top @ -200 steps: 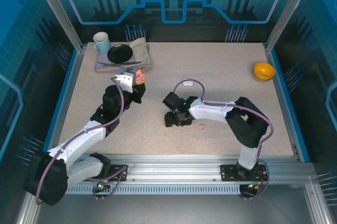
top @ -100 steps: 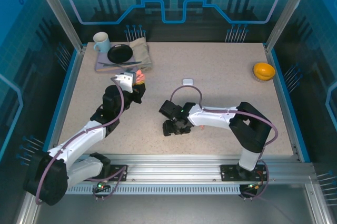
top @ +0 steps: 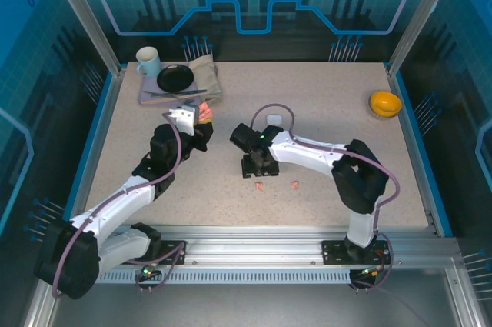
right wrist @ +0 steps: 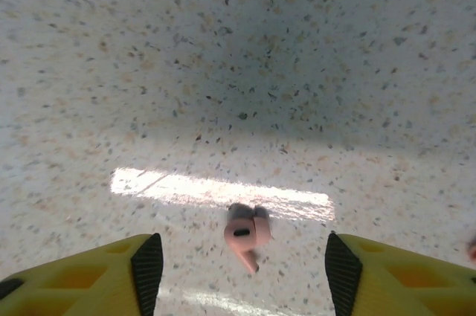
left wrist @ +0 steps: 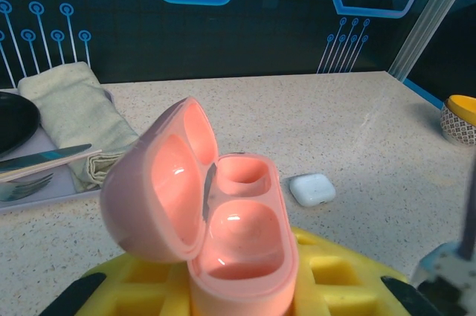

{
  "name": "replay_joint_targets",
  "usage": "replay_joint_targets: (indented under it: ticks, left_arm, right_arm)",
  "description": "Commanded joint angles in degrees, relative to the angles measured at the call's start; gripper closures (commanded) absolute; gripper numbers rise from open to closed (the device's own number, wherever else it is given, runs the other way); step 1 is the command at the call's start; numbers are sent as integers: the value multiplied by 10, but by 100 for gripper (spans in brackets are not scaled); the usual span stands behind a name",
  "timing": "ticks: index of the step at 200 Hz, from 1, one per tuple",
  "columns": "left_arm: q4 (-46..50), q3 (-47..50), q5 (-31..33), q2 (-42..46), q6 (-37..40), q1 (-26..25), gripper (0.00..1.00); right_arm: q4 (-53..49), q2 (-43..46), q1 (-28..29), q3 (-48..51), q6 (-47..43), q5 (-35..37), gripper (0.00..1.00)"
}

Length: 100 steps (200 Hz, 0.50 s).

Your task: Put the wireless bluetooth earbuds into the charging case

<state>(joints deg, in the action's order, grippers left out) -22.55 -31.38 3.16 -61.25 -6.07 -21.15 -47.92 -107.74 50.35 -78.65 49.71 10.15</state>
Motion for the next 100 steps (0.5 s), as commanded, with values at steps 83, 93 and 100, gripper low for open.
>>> replay_joint_targets:
  ticks: [83, 93, 100]
  left_arm:
    - [-12, -23, -10, 3, 2, 4, 100]
    - [-13, -23, -10, 3, 0, 4, 100]
    - [-13, -24, -11, 2, 0, 4, 100]
  right_arm:
    - [-20, -52, 13, -2, -57, -36, 48]
    - [-22, -55, 15, -5, -62, -35, 49]
    - [-23, -59, 15, -7, -67, -33, 49]
